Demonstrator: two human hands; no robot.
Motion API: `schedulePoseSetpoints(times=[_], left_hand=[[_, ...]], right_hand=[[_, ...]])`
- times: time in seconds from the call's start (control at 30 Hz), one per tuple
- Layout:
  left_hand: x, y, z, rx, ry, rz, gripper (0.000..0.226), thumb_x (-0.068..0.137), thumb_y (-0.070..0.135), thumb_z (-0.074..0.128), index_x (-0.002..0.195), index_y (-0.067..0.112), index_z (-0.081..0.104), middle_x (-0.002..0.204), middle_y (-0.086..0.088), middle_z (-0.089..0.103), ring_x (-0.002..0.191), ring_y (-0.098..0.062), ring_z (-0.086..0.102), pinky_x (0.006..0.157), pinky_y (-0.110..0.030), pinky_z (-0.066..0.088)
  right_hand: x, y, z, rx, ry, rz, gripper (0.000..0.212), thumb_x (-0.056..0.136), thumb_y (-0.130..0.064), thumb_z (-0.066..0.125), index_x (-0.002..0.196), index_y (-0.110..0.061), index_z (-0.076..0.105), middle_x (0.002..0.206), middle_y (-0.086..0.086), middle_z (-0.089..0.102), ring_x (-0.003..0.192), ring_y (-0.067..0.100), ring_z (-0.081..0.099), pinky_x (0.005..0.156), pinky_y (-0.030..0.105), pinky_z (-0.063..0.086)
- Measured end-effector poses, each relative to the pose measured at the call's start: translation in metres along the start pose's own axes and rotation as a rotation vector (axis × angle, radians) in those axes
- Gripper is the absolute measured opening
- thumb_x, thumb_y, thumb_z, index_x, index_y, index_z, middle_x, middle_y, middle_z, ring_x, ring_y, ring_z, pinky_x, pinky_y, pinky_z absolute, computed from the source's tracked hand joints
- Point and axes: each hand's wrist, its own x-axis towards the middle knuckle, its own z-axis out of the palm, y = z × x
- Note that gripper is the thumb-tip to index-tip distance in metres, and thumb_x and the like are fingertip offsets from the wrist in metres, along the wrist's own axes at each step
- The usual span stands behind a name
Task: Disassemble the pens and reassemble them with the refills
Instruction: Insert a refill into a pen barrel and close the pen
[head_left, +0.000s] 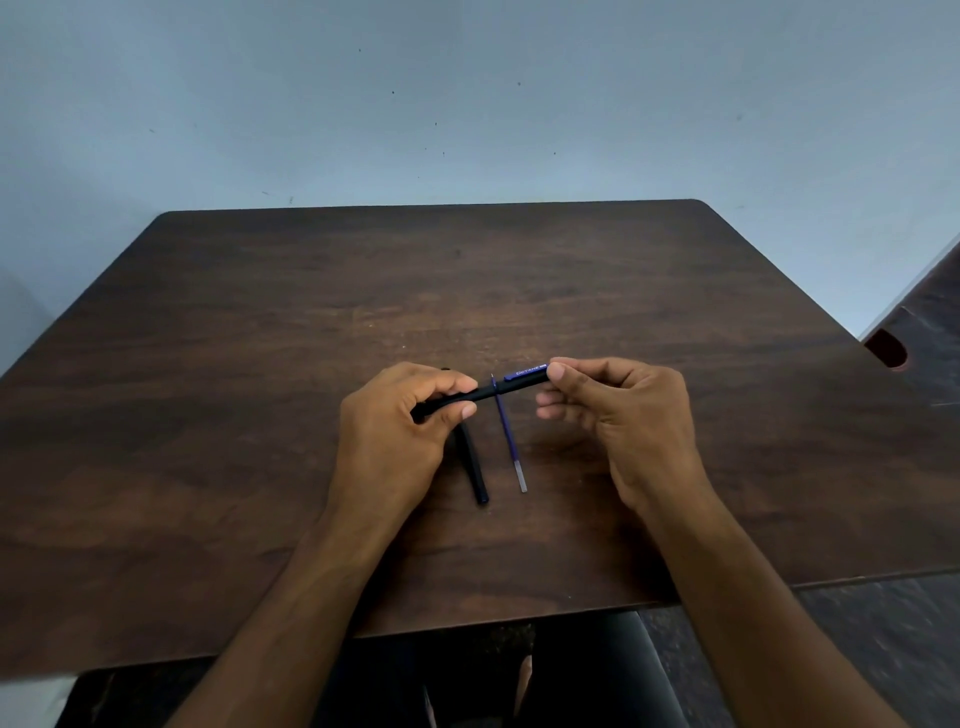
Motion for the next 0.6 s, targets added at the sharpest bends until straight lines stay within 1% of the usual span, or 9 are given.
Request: schedulePoseSetpoints(times=[0.23, 0.3, 0.4, 0.5, 0.6], left_hand=[[0.002, 0.000, 0.000, -0.032, 0.030, -0.005, 0.025, 0.073, 0.007, 0.084, 0.096, 0.018, 0.079, 0.092, 0.009, 0.074, 0.092, 0.002, 0.066, 0.085, -0.004, 0.044], [0.002, 0.000, -0.001, -0.024, 0.031, -0.003, 0.026, 0.073, 0.006, 0.084, 0.096, 0.016, 0.079, 0.093, 0.008, 0.074, 0.092, 0.001, 0.066, 0.085, -0.004, 0.043], [0.003, 0.000, -0.003, -0.021, 0.036, 0.004, 0.026, 0.072, 0.005, 0.085, 0.096, 0.015, 0.080, 0.091, 0.011, 0.072, 0.091, -0.003, 0.067, 0.085, -0.004, 0.044], [0.004, 0.001, -0.004, -0.010, 0.042, 0.019, 0.025, 0.073, 0.004, 0.084, 0.095, 0.015, 0.080, 0.089, 0.015, 0.069, 0.090, -0.004, 0.067, 0.084, -0.004, 0.044], [0.003, 0.001, -0.003, 0.003, 0.056, 0.040, 0.025, 0.073, 0.003, 0.084, 0.095, 0.014, 0.080, 0.089, 0.015, 0.069, 0.089, -0.008, 0.068, 0.084, -0.005, 0.044]], right_hand=[[-0.004, -0.003, 0.005, -0.086, 0.010, -0.098, 0.002, 0.084, -0.007, 0.079, 0.086, -0.006, 0.079, 0.077, 0.012, 0.079, 0.068, 0.031, 0.077, 0.068, 0.039, 0.064], [-0.004, -0.004, 0.006, -0.111, 0.011, -0.116, 0.003, 0.085, -0.007, 0.078, 0.086, -0.004, 0.078, 0.075, 0.011, 0.078, 0.066, 0.030, 0.077, 0.066, 0.038, 0.064], [-0.004, -0.007, 0.008, -0.159, 0.002, -0.126, 0.008, 0.086, -0.008, 0.077, 0.089, -0.001, 0.077, 0.071, 0.013, 0.077, 0.064, 0.029, 0.076, 0.066, 0.037, 0.064], [-0.005, -0.008, 0.010, -0.181, 0.000, -0.128, 0.007, 0.087, -0.008, 0.076, 0.089, -0.001, 0.077, 0.071, 0.013, 0.077, 0.064, 0.027, 0.076, 0.066, 0.035, 0.064], [-0.005, -0.008, 0.012, -0.187, 0.005, -0.130, 0.006, 0.087, -0.007, 0.075, 0.088, -0.002, 0.077, 0.071, 0.013, 0.077, 0.063, 0.027, 0.076, 0.065, 0.033, 0.064]])
